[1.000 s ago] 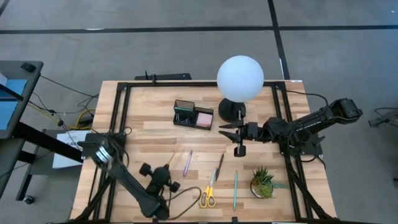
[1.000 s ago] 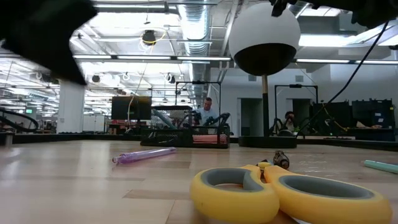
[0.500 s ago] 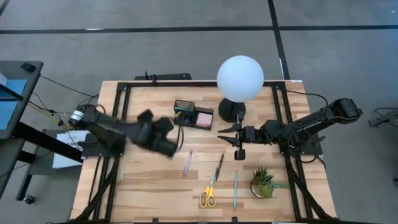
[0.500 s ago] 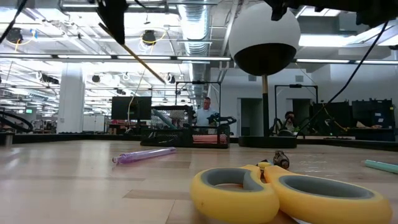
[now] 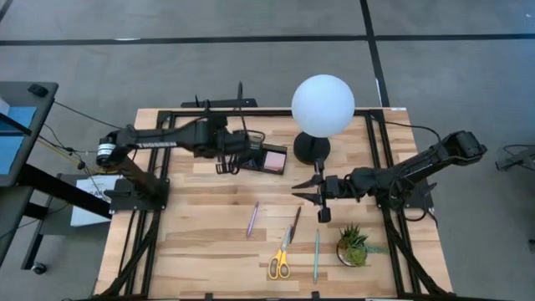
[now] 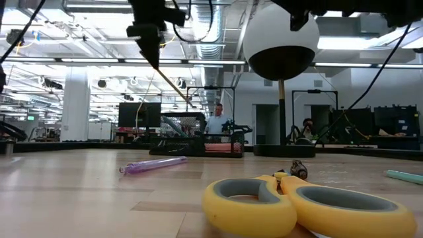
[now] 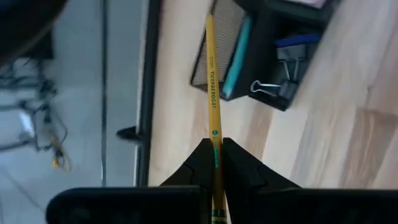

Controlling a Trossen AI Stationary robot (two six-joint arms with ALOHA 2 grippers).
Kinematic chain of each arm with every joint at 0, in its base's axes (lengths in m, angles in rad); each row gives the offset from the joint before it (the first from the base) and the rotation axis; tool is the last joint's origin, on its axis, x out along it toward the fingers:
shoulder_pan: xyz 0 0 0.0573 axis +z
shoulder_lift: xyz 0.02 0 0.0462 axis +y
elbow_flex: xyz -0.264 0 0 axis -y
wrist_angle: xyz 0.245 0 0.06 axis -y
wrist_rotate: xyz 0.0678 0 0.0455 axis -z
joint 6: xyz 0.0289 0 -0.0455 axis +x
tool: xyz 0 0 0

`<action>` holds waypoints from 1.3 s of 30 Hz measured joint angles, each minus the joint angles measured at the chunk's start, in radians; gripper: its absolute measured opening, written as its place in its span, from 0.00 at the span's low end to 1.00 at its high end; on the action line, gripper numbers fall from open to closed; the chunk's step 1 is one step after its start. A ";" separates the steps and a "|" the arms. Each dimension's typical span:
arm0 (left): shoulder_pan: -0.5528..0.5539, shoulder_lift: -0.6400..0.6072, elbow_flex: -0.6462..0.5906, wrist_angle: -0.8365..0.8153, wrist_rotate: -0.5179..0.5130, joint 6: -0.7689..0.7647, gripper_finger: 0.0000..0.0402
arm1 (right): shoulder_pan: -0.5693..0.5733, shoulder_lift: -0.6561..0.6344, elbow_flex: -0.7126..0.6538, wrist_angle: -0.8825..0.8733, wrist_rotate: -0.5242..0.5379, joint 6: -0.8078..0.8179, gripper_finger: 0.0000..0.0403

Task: Pick and place office supplies into organizer
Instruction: Put the yellow pencil into the black desk organizer, then put the purple pen into the black desk organizer

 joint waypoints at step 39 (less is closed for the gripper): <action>0.129 0.283 0.000 0.140 -0.155 0.380 0.12 | 0.006 0.001 0.000 -0.084 0.001 0.084 0.18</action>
